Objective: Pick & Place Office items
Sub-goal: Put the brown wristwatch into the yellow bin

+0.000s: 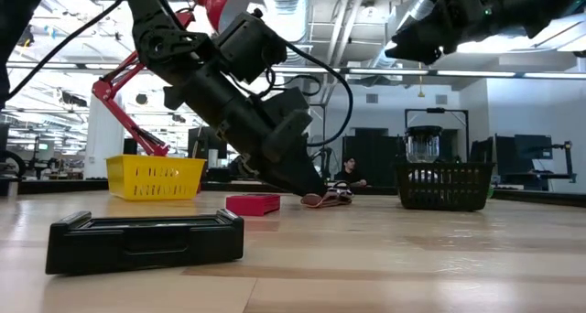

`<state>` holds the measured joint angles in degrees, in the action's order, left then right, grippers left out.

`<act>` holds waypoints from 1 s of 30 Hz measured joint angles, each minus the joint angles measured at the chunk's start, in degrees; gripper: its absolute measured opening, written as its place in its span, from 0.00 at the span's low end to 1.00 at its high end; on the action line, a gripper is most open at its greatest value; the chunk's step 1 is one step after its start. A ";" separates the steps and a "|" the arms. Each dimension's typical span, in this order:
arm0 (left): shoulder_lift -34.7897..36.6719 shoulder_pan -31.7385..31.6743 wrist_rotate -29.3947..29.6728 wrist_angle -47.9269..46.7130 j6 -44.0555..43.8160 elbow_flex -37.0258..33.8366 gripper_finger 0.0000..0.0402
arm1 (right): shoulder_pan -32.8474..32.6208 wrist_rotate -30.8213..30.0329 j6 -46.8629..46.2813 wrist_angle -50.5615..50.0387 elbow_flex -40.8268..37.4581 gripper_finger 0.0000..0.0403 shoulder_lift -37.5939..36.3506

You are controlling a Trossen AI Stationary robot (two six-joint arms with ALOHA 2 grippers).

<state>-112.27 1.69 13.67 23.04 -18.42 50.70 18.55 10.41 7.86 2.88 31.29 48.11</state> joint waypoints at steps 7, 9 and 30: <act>0.00 -0.49 -1.37 0.07 2.94 0.00 0.48 | -0.04 0.00 -0.42 -0.12 0.00 0.68 0.01; 0.00 -0.49 -2.70 0.06 3.05 0.00 0.42 | -0.08 0.00 -0.42 -0.21 0.00 0.68 0.01; 1.28 -2.20 -4.59 -1.55 3.15 -0.15 0.07 | -0.20 0.01 1.09 -0.56 0.00 0.68 0.01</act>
<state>-110.98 -0.51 9.08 21.49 -15.27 50.54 18.35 10.43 8.95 2.32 31.29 48.12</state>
